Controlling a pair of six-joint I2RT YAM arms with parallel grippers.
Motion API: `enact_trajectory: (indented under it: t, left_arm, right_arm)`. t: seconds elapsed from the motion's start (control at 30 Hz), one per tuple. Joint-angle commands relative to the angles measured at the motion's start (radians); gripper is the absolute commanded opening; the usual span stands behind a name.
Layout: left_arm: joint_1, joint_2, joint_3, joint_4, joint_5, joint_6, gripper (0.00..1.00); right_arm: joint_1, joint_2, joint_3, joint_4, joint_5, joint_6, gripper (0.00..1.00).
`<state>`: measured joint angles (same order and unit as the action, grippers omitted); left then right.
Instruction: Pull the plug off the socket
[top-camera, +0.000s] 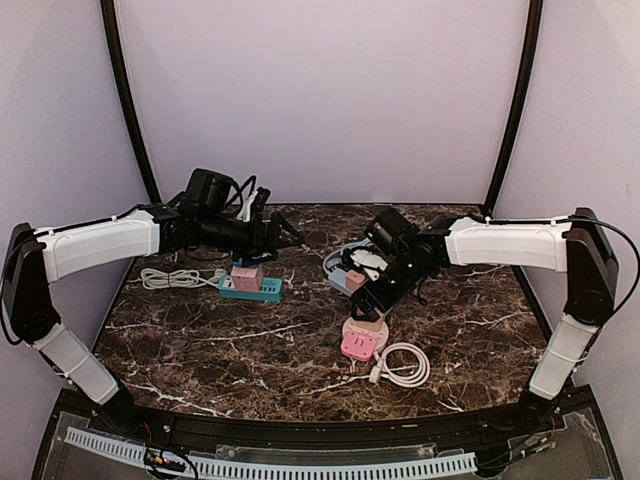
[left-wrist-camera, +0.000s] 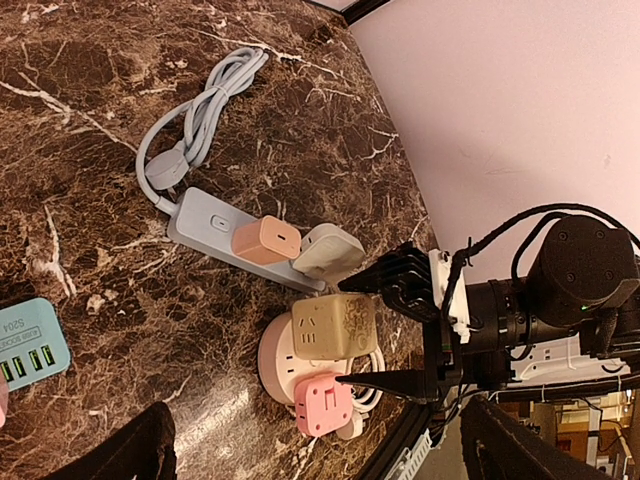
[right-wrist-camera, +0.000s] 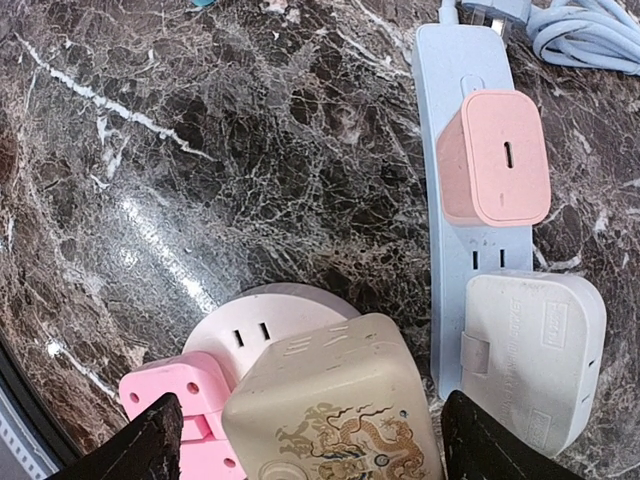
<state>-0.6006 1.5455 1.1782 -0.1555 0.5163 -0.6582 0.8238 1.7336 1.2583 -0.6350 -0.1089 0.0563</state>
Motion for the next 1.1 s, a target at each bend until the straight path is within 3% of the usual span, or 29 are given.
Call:
enact_trajectory:
  t: [0.0,0.33,0.47,0.67,0.8,0.87,1.0,1.07]
  left_arm:
    - [-0.005,-0.002,0.003,-0.018,0.017,0.017,0.99]
    - [-0.004,0.0,-0.018,0.0,0.041,-0.005,0.99]
    - [0.0,-0.003,-0.038,0.021,0.065,-0.024,0.99]
    - [0.026,0.009,-0.104,0.137,0.163,-0.098,0.95]
    - [0.026,0.045,-0.14,0.25,0.235,-0.175,0.77]
    - [0.023,0.07,-0.17,0.331,0.265,-0.232,0.62]
    - [0.002,0.116,-0.209,0.411,0.274,-0.292,0.27]
    - [-0.014,0.133,-0.215,0.434,0.272,-0.31,0.17]
  right_arm:
    - [-0.003,0.024,-0.012,-0.022,0.016,-0.003,0.85]
    - [0.0,0.069,0.023,-0.062,0.047,0.104,0.61]
    - [0.018,0.097,0.095,-0.109,0.07,0.238,0.49]
    - [0.1,0.218,0.284,-0.198,0.143,0.479,0.44]
    - [0.137,0.295,0.357,-0.216,0.183,0.572,0.44]
    - [0.144,0.308,0.365,-0.214,0.199,0.604,0.44]
    - [0.149,0.277,0.335,-0.167,0.206,0.633,0.55]
    - [0.148,0.264,0.325,-0.157,0.207,0.633,0.59]
